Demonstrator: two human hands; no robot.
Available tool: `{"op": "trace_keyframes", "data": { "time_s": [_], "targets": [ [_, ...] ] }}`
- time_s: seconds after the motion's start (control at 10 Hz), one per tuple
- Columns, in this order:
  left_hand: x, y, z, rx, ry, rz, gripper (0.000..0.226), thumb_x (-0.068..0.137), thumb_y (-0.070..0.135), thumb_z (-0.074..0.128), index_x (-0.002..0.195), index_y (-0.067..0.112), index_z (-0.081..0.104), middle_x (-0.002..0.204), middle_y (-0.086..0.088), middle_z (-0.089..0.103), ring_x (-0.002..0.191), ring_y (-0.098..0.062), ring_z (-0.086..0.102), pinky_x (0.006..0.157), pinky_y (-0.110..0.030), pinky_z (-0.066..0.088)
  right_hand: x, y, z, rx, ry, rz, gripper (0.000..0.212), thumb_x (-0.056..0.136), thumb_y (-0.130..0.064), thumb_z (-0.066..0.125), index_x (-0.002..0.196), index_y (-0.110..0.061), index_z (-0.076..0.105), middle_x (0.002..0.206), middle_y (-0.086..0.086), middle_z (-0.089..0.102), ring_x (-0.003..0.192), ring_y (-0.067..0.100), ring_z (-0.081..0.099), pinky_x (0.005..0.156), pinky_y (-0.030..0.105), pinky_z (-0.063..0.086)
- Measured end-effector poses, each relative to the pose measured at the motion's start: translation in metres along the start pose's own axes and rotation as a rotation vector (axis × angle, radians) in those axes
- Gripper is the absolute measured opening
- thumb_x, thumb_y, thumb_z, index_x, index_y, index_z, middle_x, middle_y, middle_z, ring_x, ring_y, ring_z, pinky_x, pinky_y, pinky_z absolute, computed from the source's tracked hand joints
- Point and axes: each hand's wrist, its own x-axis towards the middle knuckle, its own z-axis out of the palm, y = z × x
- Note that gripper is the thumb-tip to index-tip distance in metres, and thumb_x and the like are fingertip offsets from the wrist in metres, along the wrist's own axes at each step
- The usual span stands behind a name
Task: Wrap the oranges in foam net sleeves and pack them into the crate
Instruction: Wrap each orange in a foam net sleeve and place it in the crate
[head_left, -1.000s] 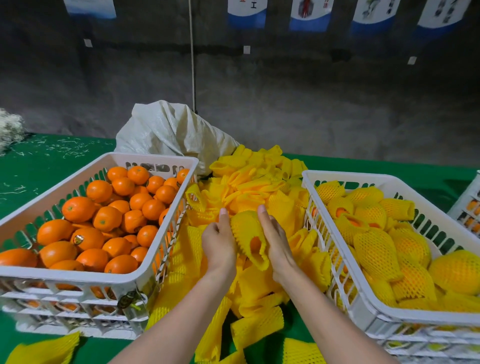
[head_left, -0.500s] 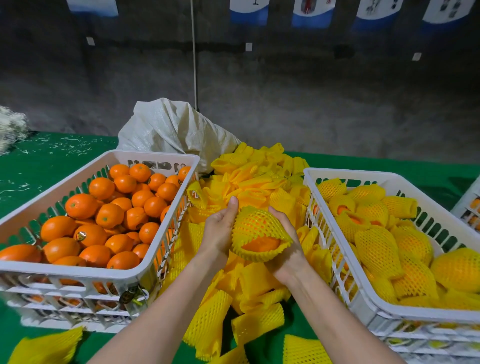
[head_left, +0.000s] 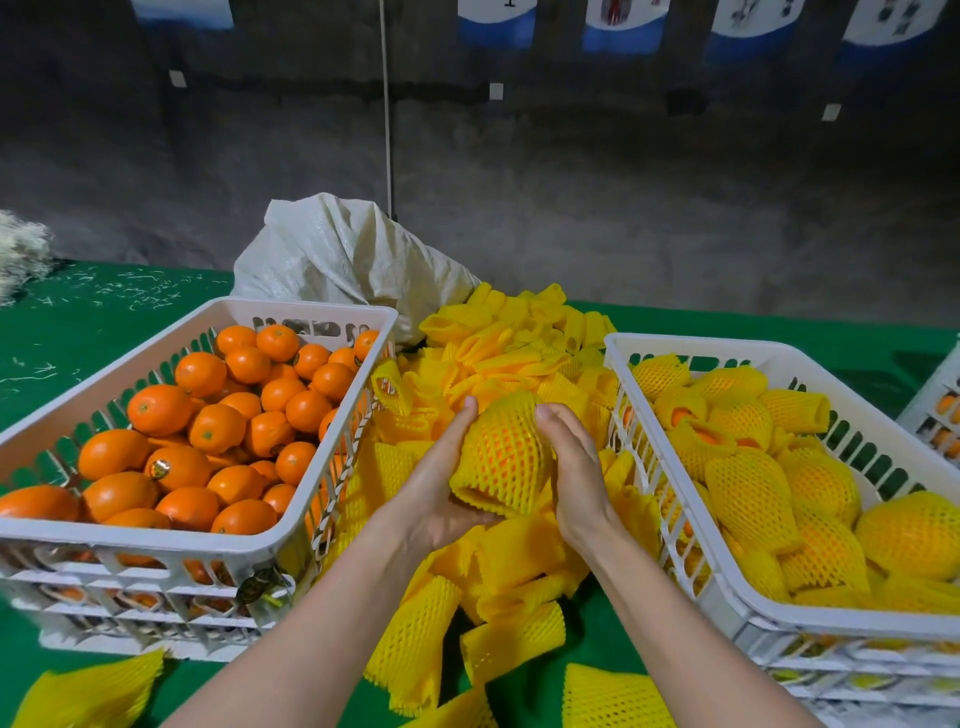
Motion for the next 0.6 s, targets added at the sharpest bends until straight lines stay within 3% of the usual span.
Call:
{"op": "trace_keyframes", "data": {
  "time_s": [0.1, 0.2, 0.3, 0.4, 0.5, 0.6],
  "targets": [
    [0.005, -0.006, -0.002, 0.093, -0.076, 0.025, 0.045, 0.058, 0.069, 0.074, 0.089, 0.037, 0.076, 0.087, 0.008, 0.075, 0.082, -0.008, 0.072, 0.061, -0.022, 0.056, -0.002, -0.009, 0.003, -0.065, 0.029, -0.084, 0.059, 0.072, -0.055, 0.06, 0.078, 0.004, 0.052, 0.076, 0.011, 0.048, 0.074, 0.022, 0.045, 0.067, 0.038, 0.036],
    [0.008, -0.01, -0.005, 0.106, -0.104, 0.016, 0.041, 0.061, 0.071, 0.073, 0.089, 0.041, 0.075, 0.091, 0.009, 0.075, 0.087, -0.008, 0.071, 0.064, -0.022, 0.056, 0.001, -0.009, 0.003, -0.114, 0.01, -0.067, 0.074, 0.076, -0.055, 0.056, 0.082, 0.018, 0.046, 0.076, 0.017, 0.048, 0.072, 0.025, 0.045, 0.067, 0.039, 0.032],
    [0.014, -0.012, -0.008, 0.158, -0.104, 0.021, 0.041, 0.063, 0.071, 0.072, 0.093, 0.042, 0.073, 0.095, 0.009, 0.074, 0.09, -0.009, 0.071, 0.065, -0.023, 0.056, 0.003, -0.008, 0.0, -0.117, 0.062, 0.006, 0.061, 0.092, -0.037, 0.054, 0.09, 0.023, 0.046, 0.09, 0.044, 0.049, 0.074, 0.037, 0.052, 0.069, 0.037, 0.034],
    [0.02, -0.015, -0.011, 0.194, -0.103, -0.006, 0.042, 0.068, 0.07, 0.07, 0.099, 0.043, 0.071, 0.099, 0.008, 0.074, 0.093, -0.011, 0.07, 0.067, -0.025, 0.057, 0.008, -0.004, -0.002, -0.077, 0.073, 0.047, 0.055, 0.094, -0.028, 0.052, 0.099, 0.026, 0.044, 0.105, 0.047, 0.046, 0.097, 0.055, 0.051, 0.069, 0.043, 0.04],
    [0.028, -0.018, -0.016, 0.225, -0.084, -0.025, 0.043, 0.073, 0.069, 0.067, 0.107, 0.043, 0.068, 0.102, 0.007, 0.073, 0.095, -0.013, 0.07, 0.068, -0.027, 0.058, 0.01, -0.004, -0.003, -0.054, 0.082, 0.063, 0.054, 0.095, -0.026, 0.052, 0.102, 0.027, 0.042, 0.106, 0.048, 0.045, 0.097, 0.057, 0.05, 0.07, 0.047, 0.041],
    [0.034, -0.021, -0.018, 0.249, -0.104, -0.046, 0.043, 0.076, 0.069, 0.064, 0.11, 0.044, 0.066, 0.104, 0.009, 0.072, 0.096, -0.012, 0.07, 0.069, -0.027, 0.058, 0.01, -0.002, -0.006, -0.075, 0.08, 0.044, 0.044, 0.094, -0.027, 0.053, 0.084, 0.016, 0.051, 0.083, 0.038, 0.049, 0.076, 0.031, 0.051, 0.069, 0.038, 0.035]
  ]
}}
